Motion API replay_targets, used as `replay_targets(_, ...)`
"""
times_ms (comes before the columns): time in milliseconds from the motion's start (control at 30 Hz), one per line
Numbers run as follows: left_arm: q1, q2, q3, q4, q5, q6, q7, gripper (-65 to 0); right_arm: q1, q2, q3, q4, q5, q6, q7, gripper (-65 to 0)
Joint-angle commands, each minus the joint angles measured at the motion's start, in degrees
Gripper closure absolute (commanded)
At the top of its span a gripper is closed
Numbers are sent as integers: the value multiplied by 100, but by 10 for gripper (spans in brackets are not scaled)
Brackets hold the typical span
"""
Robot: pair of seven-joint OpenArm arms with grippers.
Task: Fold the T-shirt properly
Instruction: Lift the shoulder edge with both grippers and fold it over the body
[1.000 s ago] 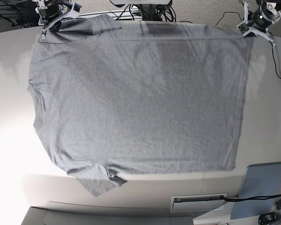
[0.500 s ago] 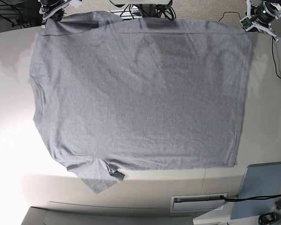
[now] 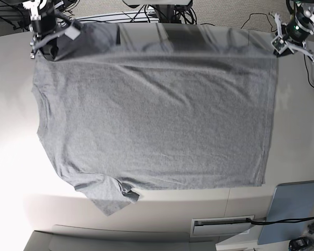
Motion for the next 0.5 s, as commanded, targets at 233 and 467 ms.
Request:
replay_targets(233, -555, 37, -52, -214, -232, 57, -11, 0, 1012, 35, 42, 90, 754, 68, 372, 0)
replay_targets(467, -949, 358, -52, -306, -595, 24, -2, 0, 1532, -52, 28, -109, 1145, 68, 643, 0)
